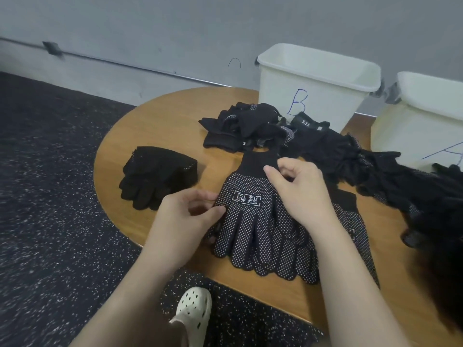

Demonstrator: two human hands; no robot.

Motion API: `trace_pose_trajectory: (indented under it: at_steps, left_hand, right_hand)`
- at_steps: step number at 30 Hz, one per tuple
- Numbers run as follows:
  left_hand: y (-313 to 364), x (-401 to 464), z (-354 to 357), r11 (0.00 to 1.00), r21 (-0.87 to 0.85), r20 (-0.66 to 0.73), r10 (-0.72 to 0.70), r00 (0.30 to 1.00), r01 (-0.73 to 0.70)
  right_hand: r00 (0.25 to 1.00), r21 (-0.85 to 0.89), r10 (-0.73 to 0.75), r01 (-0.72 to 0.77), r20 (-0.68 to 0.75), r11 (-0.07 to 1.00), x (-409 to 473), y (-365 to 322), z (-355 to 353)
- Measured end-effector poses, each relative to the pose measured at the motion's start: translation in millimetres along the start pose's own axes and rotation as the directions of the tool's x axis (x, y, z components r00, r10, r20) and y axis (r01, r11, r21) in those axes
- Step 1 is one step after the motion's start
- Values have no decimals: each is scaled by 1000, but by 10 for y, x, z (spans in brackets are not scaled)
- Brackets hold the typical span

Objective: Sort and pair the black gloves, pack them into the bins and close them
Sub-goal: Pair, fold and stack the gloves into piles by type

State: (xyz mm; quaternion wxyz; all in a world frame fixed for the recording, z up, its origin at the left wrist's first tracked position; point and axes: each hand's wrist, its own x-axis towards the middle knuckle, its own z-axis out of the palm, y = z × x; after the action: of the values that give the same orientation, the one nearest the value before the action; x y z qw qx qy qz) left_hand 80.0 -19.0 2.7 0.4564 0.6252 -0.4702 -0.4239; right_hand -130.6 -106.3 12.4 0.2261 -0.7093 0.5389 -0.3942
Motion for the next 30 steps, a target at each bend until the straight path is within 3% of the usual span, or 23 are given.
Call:
trace_pose_trajectory:
  at_steps: [9,16,26,30]
  left_hand:
    - [-38,61,-3,980,188,-57,80,995,-68]
    - [-27,47,23,933,339,-100,165,981,-122]
    - [-18,-18,-12,838,526,-93,227,969,-145]
    - [-13,-120,-11,785,590,-81,288,954,-187]
  right_hand:
    - [998,-37,58,-57,17,998,59,96,25]
    - [997,-190,71,-78,-41,979,40,105,128]
    - [995,-406,-18,-22,-95,914,-93,-21,166]
    - [985,-406,-77,7,-157,914,-258,-110,65]
